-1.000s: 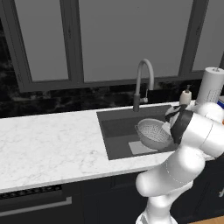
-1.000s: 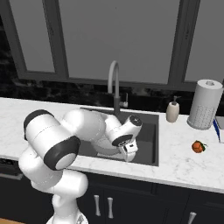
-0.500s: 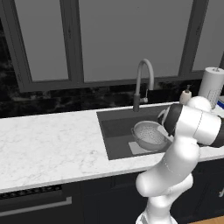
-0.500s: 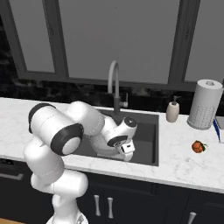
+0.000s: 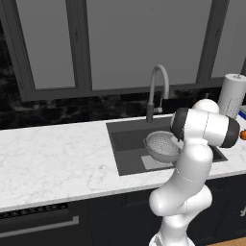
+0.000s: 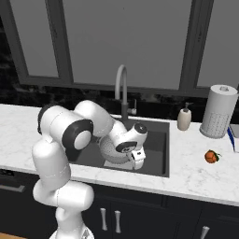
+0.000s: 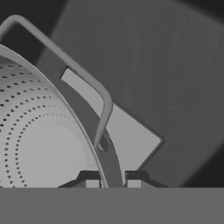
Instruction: Put the colander in the sink, put the orange in the colander, and turn on the sink faucet and pour water over the colander.
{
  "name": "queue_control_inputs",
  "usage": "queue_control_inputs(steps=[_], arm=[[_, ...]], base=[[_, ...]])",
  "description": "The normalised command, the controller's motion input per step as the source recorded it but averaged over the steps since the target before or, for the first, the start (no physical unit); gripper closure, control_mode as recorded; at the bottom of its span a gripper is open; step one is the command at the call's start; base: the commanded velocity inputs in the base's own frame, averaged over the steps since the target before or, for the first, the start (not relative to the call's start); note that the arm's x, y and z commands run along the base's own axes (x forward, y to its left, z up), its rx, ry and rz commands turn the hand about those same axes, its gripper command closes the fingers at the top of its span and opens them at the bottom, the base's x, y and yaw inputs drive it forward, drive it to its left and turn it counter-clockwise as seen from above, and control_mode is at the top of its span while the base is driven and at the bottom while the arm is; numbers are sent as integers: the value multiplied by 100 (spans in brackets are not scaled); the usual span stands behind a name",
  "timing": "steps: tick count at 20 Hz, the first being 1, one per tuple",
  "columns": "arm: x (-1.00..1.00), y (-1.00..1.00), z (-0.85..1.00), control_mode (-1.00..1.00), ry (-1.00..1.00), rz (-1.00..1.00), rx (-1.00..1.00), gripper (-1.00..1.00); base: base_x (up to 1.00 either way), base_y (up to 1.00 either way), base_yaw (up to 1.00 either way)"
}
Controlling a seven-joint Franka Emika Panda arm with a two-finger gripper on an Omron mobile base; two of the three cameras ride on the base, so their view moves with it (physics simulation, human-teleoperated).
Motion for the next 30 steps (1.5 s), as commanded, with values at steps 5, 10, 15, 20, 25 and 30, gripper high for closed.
queue_control_inputs(steps=[5,10,15,20,25,30], arm=[[28,-2,-29,-100,0,0,0,100],[30,0,-40,-100,0,0,0,100],[32,0,-50,-100,0,0,-2,100],[27,0,-45,-100,0,0,-2,100],[7,0,-9,-100,-2,0,0,-100],[0,0,39,-100,-7,0,0,-100]], base=[[0,0,0],[0,0,0],[0,0,0],[0,0,0],[0,0,0],[0,0,0]])
